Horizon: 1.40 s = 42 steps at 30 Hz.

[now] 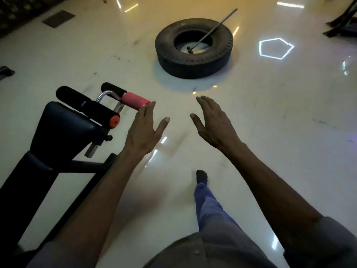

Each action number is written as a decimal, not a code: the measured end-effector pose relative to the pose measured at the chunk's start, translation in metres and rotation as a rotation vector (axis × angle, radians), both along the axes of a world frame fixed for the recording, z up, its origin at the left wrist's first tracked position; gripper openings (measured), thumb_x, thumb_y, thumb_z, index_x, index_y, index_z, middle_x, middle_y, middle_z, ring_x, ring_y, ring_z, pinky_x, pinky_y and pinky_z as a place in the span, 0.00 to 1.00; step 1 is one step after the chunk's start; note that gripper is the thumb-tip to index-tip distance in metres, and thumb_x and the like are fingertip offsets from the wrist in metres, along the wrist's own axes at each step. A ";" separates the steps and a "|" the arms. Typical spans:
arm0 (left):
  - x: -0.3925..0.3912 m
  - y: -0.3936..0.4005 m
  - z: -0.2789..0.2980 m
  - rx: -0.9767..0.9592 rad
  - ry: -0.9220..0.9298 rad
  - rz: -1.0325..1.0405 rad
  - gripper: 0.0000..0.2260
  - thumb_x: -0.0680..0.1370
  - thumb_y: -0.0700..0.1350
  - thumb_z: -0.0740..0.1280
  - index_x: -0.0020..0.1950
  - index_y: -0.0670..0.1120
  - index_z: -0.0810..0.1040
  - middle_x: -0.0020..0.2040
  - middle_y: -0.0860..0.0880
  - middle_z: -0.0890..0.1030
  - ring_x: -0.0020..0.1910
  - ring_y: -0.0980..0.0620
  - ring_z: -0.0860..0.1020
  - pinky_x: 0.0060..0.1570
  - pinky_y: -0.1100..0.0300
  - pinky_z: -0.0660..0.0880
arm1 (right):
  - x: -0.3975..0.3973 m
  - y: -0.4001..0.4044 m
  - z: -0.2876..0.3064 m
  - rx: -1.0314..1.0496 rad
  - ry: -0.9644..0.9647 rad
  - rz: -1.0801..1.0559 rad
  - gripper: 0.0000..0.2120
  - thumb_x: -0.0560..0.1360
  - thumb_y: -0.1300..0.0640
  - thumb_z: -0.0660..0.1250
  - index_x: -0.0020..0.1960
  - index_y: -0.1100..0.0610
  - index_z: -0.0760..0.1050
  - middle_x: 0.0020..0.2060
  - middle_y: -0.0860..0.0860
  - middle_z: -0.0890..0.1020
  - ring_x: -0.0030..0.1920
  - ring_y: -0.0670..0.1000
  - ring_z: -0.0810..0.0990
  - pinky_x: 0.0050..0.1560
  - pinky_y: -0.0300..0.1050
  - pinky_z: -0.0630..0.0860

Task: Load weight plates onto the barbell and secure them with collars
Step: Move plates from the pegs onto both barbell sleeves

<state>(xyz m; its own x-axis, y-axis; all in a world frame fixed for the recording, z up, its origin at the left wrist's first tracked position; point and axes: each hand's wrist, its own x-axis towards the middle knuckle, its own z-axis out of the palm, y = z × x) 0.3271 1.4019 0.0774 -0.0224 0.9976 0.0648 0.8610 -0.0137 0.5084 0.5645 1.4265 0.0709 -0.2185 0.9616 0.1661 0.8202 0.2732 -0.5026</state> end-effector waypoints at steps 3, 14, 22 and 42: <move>-0.004 0.084 -0.001 0.006 0.030 0.020 0.33 0.83 0.63 0.60 0.82 0.47 0.58 0.79 0.45 0.66 0.78 0.44 0.65 0.73 0.43 0.70 | -0.006 0.089 0.001 -0.017 -0.004 0.023 0.28 0.85 0.45 0.59 0.81 0.56 0.60 0.80 0.54 0.65 0.80 0.55 0.62 0.76 0.54 0.66; -0.047 0.358 0.016 0.018 0.041 0.155 0.32 0.84 0.61 0.59 0.83 0.45 0.56 0.82 0.43 0.61 0.83 0.45 0.57 0.79 0.44 0.61 | -0.056 0.389 0.024 0.000 -0.061 0.149 0.29 0.84 0.45 0.60 0.81 0.55 0.60 0.80 0.54 0.65 0.81 0.55 0.61 0.77 0.58 0.66; -0.125 0.553 -0.010 0.037 0.017 0.254 0.34 0.84 0.63 0.58 0.84 0.47 0.55 0.83 0.45 0.59 0.83 0.46 0.55 0.78 0.47 0.58 | -0.136 0.596 0.013 0.004 -0.093 0.242 0.28 0.84 0.45 0.59 0.80 0.56 0.61 0.79 0.55 0.66 0.80 0.56 0.63 0.77 0.59 0.67; -0.407 0.938 -0.010 0.004 0.066 0.599 0.34 0.82 0.66 0.56 0.82 0.48 0.59 0.81 0.46 0.65 0.81 0.46 0.61 0.75 0.45 0.65 | -0.449 1.061 0.016 0.019 -0.084 0.544 0.27 0.85 0.47 0.57 0.80 0.58 0.61 0.78 0.56 0.66 0.78 0.57 0.65 0.72 0.59 0.69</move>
